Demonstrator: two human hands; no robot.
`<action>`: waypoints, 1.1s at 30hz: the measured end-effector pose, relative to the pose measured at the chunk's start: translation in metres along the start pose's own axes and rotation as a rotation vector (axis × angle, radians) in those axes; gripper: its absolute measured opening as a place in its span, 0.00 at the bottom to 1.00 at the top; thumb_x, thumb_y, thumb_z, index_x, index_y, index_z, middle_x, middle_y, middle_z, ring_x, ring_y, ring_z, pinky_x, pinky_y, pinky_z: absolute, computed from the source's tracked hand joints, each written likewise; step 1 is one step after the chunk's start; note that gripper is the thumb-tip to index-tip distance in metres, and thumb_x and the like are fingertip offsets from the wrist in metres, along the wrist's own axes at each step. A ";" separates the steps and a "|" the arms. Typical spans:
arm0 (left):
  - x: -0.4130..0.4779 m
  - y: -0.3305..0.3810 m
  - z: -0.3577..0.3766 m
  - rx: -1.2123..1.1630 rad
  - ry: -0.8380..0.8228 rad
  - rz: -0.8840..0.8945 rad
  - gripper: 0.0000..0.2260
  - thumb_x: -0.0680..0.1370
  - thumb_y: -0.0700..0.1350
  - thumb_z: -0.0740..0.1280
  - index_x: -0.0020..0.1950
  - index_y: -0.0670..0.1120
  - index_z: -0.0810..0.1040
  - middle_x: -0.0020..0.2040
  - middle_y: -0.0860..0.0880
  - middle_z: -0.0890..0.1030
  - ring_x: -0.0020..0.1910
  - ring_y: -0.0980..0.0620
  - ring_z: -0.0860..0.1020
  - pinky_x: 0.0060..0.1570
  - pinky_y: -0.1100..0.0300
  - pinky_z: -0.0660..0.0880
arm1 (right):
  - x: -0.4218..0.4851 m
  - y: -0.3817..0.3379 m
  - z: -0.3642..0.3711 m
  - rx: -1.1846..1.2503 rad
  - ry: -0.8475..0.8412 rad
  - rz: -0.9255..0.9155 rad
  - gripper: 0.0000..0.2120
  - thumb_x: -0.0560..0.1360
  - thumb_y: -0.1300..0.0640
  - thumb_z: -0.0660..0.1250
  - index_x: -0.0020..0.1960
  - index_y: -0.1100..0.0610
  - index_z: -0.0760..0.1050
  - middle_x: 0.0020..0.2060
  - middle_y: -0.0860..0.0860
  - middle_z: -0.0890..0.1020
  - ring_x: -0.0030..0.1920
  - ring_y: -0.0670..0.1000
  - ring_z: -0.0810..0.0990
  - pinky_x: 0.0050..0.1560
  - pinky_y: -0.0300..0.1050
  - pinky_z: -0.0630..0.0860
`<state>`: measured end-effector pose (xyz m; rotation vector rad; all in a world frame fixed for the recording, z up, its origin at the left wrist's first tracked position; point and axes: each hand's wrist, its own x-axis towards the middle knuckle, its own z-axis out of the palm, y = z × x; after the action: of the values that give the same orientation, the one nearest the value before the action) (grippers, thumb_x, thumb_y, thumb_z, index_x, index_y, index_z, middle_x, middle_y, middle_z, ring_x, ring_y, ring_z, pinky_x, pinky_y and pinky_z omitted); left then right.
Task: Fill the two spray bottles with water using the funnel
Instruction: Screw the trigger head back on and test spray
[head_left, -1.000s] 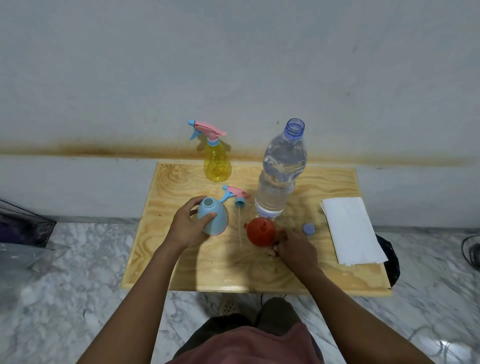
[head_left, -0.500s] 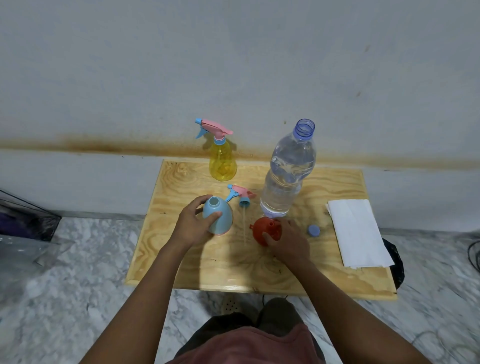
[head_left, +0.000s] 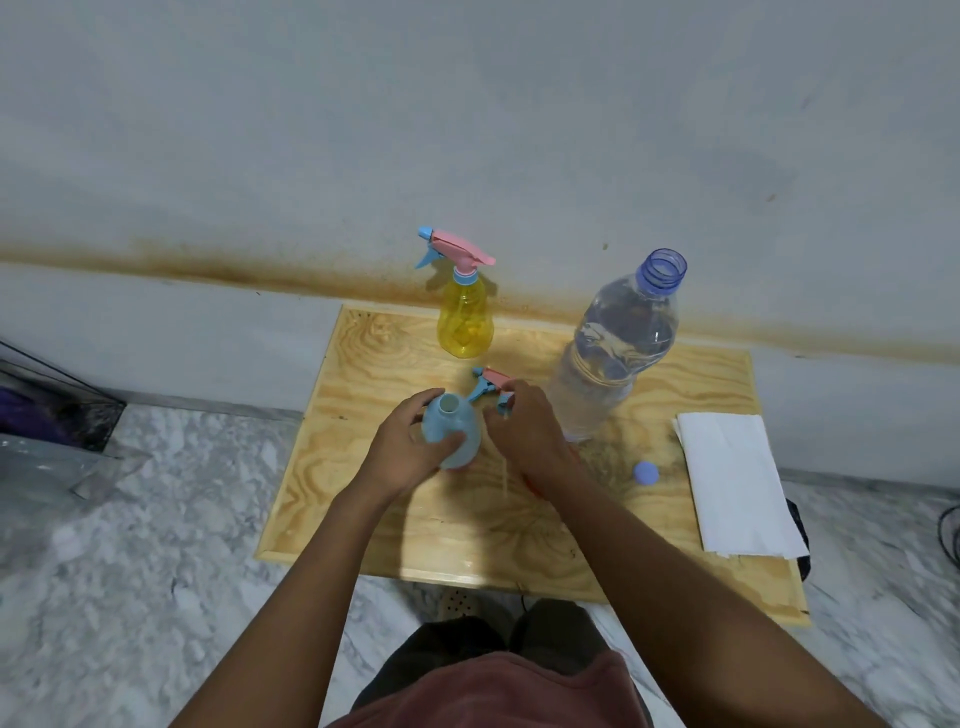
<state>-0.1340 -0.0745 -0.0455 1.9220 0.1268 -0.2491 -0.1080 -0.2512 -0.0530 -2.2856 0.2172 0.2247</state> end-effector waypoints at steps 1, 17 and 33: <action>0.001 -0.002 0.000 0.009 -0.009 0.000 0.27 0.71 0.43 0.78 0.67 0.53 0.74 0.63 0.54 0.77 0.60 0.55 0.76 0.52 0.66 0.73 | 0.008 0.001 0.004 0.009 -0.007 0.064 0.19 0.75 0.57 0.66 0.64 0.62 0.73 0.58 0.58 0.77 0.56 0.58 0.78 0.53 0.51 0.76; 0.011 -0.023 0.007 0.041 -0.044 -0.031 0.34 0.66 0.45 0.81 0.68 0.53 0.72 0.61 0.56 0.77 0.57 0.56 0.76 0.45 0.72 0.72 | 0.036 0.006 0.033 0.013 0.044 0.261 0.04 0.78 0.62 0.62 0.48 0.63 0.75 0.43 0.56 0.79 0.39 0.52 0.74 0.34 0.41 0.66; 0.004 -0.024 0.009 0.066 0.075 0.035 0.28 0.63 0.52 0.79 0.60 0.59 0.73 0.54 0.63 0.79 0.53 0.65 0.77 0.44 0.76 0.71 | 0.007 -0.031 -0.005 0.525 0.140 0.003 0.16 0.79 0.59 0.69 0.66 0.57 0.75 0.55 0.51 0.84 0.54 0.49 0.84 0.55 0.46 0.82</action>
<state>-0.1361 -0.0741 -0.0715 1.9984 0.1362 -0.1599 -0.0937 -0.2352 -0.0292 -1.7789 0.3109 0.0036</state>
